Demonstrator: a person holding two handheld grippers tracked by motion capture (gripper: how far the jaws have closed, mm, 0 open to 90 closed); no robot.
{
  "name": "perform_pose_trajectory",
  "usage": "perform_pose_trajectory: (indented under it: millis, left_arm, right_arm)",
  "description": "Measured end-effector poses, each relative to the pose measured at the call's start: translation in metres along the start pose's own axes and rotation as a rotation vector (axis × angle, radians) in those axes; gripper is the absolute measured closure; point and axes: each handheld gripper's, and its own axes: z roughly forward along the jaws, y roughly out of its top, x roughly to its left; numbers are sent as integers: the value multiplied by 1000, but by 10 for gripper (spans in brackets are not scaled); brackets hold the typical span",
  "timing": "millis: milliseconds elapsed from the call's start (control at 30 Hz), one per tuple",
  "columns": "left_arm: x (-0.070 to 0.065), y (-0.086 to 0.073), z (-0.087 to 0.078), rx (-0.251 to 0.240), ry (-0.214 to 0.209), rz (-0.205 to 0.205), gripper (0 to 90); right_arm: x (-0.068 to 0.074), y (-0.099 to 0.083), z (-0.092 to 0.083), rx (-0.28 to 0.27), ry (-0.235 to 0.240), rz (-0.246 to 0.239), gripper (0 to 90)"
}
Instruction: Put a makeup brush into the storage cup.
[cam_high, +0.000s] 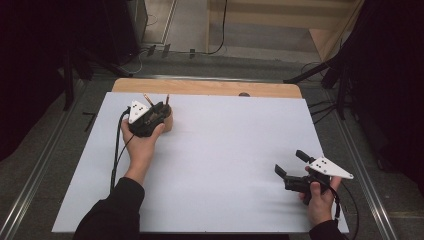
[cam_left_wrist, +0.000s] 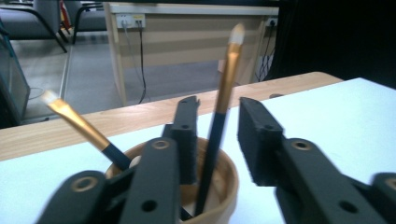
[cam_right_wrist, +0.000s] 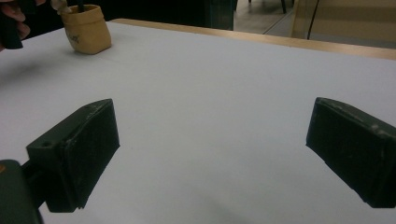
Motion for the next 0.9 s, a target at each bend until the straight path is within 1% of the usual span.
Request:
perform_pose_trajectory:
  millis: [67,100,133,167,233,267,367,433,500,533,600,633,667,767,833,900]
  left_arm:
    - [-1,2,-4,-4,-21,-23,577]
    - [-2,2,-6,0,-22,-19,547]
    - [-3,3,-10,-5,-31,-28,520]
    - [-3,4,-13,-9,-43,-52,492]
    - [-4,6,-20,-13,-43,-65,448]
    - [-4,6,-23,-15,-55,-78,429]
    - [-5,6,-32,-21,-71,-84,380]
    - [-5,6,-38,-23,-74,-85,337]
    - [-5,6,-42,-25,-71,-86,259]
    - [-5,6,-44,-17,-63,-82,219]
    - [-5,5,-48,-6,-47,-73,95]
    - [-4,4,-49,-2,-56,-70,43]
    - [-4,3,-51,-10,-59,-74,0]
    - [-4,1,-58,-28,-66,-70,0]
    - [-4,1,-61,-28,-74,-72,0]
    - [-4,-1,-65,-29,-74,-62,0]
  right_arm:
    - [0,0,0,0,0,-1,27]
    - [0,0,0,-1,-1,-3,27]
    - [0,0,0,-1,-1,-3,27]
    - [0,0,0,-1,-2,-4,27]
    - [1,0,0,-1,-1,-4,27]
    - [1,0,0,0,-2,-6,27]
    - [1,1,0,0,-1,-6,27]
    - [1,1,0,0,-1,-4,27]
    - [1,1,0,0,-1,-4,27]
    - [1,1,0,0,-1,-4,27]
    - [2,1,0,-1,0,-4,27]
    - [2,1,0,0,-1,-7,27]
    - [2,1,1,0,-1,-8,27]
    - [3,1,1,1,0,-8,27]
    - [3,1,1,1,-1,-8,27]
    - [3,1,1,1,0,-8,27]
